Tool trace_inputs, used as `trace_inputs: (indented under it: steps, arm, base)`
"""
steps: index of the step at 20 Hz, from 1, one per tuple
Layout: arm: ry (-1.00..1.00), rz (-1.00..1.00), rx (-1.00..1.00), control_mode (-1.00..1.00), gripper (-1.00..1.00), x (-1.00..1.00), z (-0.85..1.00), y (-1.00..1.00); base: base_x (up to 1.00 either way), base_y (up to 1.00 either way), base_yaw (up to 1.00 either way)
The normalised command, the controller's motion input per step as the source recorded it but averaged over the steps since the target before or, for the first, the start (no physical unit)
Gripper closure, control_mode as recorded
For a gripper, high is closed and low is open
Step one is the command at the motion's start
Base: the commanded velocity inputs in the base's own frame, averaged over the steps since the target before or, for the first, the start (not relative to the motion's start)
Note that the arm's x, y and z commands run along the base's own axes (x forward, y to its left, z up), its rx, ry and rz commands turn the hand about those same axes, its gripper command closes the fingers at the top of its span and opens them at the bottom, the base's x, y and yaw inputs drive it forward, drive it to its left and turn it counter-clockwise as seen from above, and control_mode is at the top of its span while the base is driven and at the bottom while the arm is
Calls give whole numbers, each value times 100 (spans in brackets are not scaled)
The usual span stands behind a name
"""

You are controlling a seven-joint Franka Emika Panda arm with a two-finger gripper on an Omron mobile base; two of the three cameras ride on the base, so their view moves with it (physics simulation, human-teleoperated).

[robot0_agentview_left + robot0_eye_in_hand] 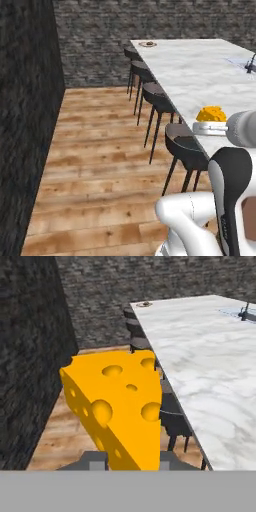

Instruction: Take the cheese, chicken drumstick, and corn from the fridge and place them on the plate on the dining counter to create an appetizer plate.

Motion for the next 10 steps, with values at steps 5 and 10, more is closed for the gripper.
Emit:
trace_inputs:
  steps: [5, 10]
  arm:
    - [0, 0, 0, 100, 100, 0, 0, 0]
    - [0, 0, 0, 100, 100, 0, 0, 0]
  base:
    - [92, 93, -42]
    - [100, 75, -40]
